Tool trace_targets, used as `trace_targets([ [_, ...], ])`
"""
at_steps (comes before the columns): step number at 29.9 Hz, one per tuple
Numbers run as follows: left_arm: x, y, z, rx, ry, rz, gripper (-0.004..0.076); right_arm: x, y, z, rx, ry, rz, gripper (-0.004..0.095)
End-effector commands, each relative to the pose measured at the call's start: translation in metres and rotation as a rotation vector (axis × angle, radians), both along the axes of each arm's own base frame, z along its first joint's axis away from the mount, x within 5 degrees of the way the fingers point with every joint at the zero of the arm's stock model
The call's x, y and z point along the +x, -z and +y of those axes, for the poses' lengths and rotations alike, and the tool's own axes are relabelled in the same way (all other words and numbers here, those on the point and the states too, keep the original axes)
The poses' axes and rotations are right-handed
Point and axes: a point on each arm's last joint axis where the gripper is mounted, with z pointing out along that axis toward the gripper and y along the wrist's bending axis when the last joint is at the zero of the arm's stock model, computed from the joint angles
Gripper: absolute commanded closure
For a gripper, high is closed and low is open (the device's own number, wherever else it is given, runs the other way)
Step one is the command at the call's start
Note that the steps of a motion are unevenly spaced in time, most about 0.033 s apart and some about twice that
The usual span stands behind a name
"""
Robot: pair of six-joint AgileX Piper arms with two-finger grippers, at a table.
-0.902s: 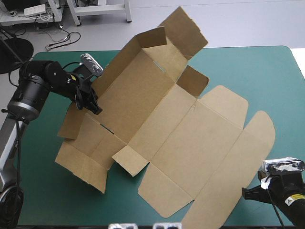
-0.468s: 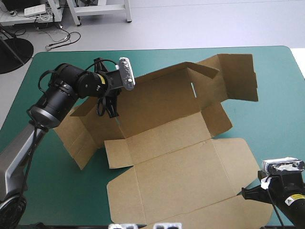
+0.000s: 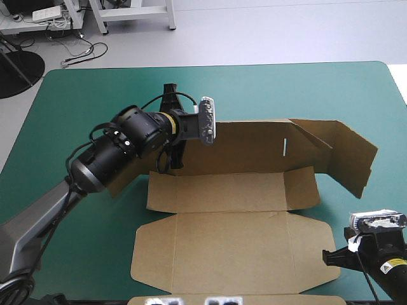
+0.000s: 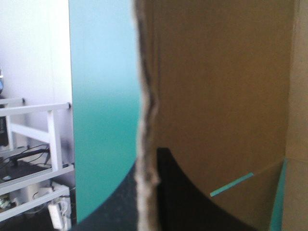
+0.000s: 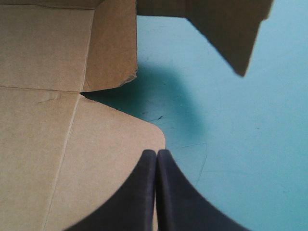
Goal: Fold the box
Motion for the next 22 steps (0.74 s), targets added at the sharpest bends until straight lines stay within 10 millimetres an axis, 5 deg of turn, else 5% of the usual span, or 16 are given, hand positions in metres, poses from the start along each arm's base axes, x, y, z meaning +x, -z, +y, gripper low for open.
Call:
trace_targets([
  [1,-0.011,-0.011,-0.005,-0.025,-0.014,-0.188,0.0734,0.004,-0.012,0.0,-0.004,0.004,-0.076,0.0923],
  [10,-0.052,0.026,-0.036,-0.061,-0.108,-0.444,0.0734,0.003,-0.02,0.001,0.02,0.006,-0.102,0.0923],
  [22,-0.075,0.068,-0.035,-0.084,-0.176,-0.521,0.0734,0.002,-0.089,0.002,0.094,0.053,-0.3,0.0923],
])
